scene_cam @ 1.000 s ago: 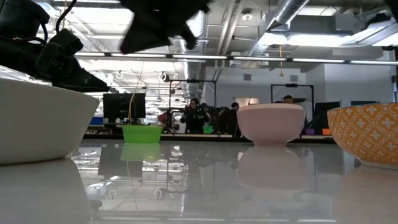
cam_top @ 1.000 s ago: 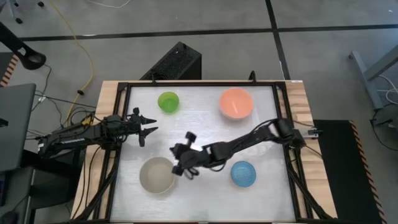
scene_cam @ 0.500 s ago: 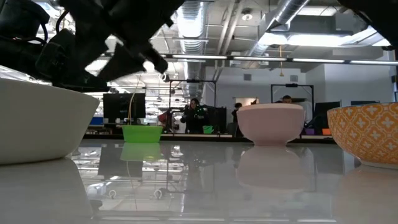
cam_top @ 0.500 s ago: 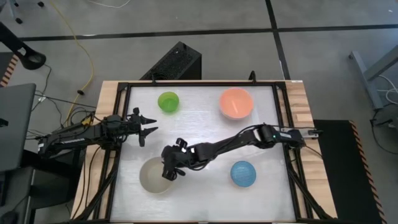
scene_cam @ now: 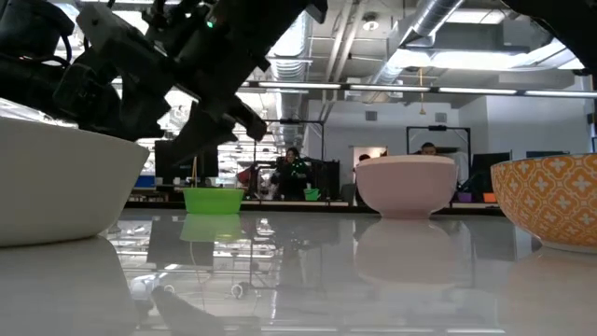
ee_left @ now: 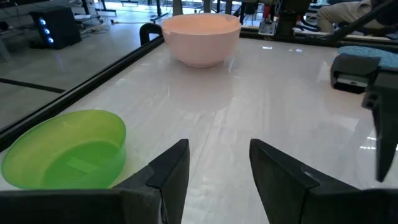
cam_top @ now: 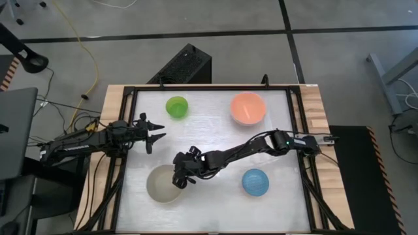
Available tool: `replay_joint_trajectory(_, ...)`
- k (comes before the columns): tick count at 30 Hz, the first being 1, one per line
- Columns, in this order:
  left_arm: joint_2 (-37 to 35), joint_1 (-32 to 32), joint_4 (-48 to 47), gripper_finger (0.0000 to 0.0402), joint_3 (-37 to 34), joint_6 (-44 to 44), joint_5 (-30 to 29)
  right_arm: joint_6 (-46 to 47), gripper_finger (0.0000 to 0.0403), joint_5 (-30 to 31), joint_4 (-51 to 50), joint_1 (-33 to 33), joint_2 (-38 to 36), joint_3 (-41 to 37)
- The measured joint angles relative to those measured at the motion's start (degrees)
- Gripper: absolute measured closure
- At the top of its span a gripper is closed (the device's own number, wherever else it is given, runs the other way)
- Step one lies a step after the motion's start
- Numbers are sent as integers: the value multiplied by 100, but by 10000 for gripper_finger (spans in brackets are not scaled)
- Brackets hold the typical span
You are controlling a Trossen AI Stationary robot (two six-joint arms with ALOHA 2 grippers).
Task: Nest bowls inside each other
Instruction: Stack the gray bowl on top of the light orange bowl
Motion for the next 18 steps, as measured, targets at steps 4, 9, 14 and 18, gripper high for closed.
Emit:
replay_joint_trajectory(4,0,0,0,244,2,2,1,180,138,-12,45,3,55,12)
replay_joint_trajectory(9,-1,0,3,244,1,1,1,274,138,-252,193,28,345,-3)
replay_joint_trajectory(14,-1,0,2,244,1,1,0,258,167,-263,194,15,372,6)
replay_joint_trajectory(18,-2,0,0,244,0,2,1,116,251,-265,288,4,366,6)
